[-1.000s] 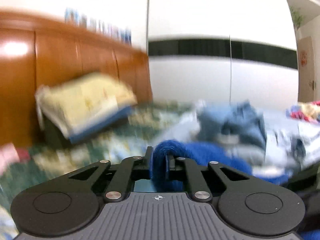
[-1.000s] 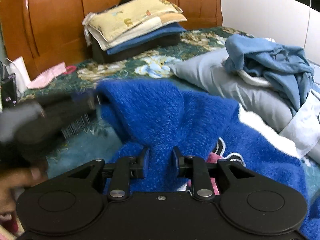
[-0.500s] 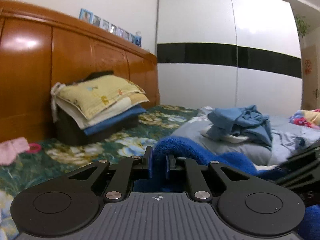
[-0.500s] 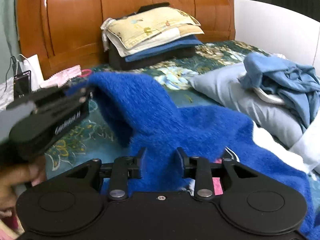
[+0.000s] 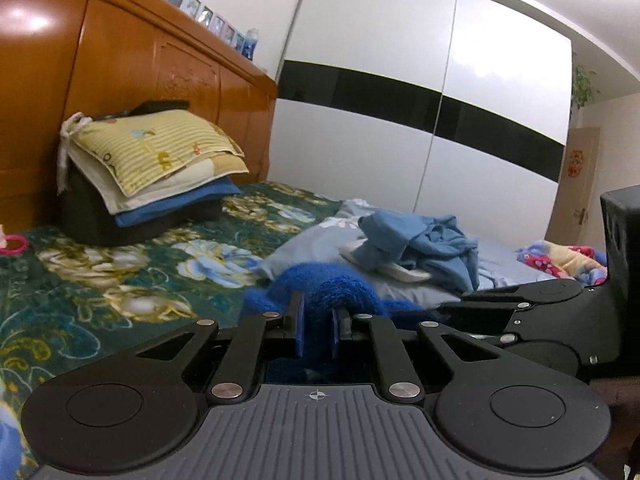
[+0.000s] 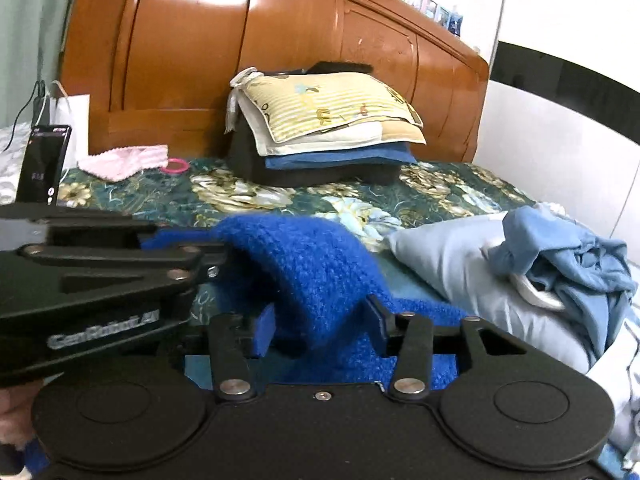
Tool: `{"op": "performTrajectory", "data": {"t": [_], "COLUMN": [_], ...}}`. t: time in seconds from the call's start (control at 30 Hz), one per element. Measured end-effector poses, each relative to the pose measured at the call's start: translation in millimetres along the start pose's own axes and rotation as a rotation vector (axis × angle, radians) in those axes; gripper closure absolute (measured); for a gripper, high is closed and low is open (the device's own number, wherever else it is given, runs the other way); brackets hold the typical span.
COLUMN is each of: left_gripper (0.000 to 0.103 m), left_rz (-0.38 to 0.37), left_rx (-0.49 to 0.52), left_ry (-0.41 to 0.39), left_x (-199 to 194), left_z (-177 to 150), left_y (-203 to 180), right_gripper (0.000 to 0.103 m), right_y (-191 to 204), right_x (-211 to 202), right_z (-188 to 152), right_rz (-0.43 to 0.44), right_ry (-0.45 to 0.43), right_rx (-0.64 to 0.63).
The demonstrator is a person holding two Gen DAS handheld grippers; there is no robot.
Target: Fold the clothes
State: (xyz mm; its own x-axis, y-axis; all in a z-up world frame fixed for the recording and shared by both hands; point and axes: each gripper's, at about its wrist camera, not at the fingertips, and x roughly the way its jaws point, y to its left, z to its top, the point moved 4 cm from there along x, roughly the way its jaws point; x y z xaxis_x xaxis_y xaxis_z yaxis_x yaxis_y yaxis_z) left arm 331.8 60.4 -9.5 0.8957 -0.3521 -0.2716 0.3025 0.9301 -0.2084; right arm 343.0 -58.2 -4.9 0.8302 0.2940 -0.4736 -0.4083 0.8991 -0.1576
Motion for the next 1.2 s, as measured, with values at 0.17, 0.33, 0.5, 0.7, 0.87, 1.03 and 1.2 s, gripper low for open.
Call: {"op": "performTrajectory", "data": {"t": [0.17,0.33,0.5,0.7,0.87,1.03,1.2], "left_gripper": [0.076,0.027,0.027,0.025,0.070,0.082,0.082], "left_rz": [0.023,0.116,0.187,0.243,0.268,0.378,0.496], "left_rx": [0.056,0.138,0.131,0.155,0.037,-0.029,0.108], "left_ry": [-0.022,-0.027,0.039,0.169,0.164,0.004,-0.146], "left_x": [-4.8,-4.3,20.1,62.0,72.4,55.8,38.3], "left_z": [-8.7,-21.9,-32.4,-42.5,-39.1,-3.3,48.1], "left_y": [-7.3,-20.6,-18.9,-7.5,5.5,30.0,47.2], "right_gripper": [0.091,0.092,0.092,0.092,0.093,0.092,0.092], "right_y": [-23.0,-41.7,-55.8,-68.2,-77.1,-75.1,-61.6], "right_x": [-6.5,-15.6,-27.7,-43.7,-45.2,-44.4,-28.8], "right_z": [0.2,3.6,3.7,-1.8,-7.7,-8.5,3.3], "right_rz": [0.011,-0.002,-0.014,-0.010,0.002,0.035,0.077], "right_ry": [-0.029,-0.064,-0.110,-0.126,-0.115,-0.114,-0.119], "right_rx": [0.162,0.259,0.317,0.337,0.374,0.373,0.362]}}
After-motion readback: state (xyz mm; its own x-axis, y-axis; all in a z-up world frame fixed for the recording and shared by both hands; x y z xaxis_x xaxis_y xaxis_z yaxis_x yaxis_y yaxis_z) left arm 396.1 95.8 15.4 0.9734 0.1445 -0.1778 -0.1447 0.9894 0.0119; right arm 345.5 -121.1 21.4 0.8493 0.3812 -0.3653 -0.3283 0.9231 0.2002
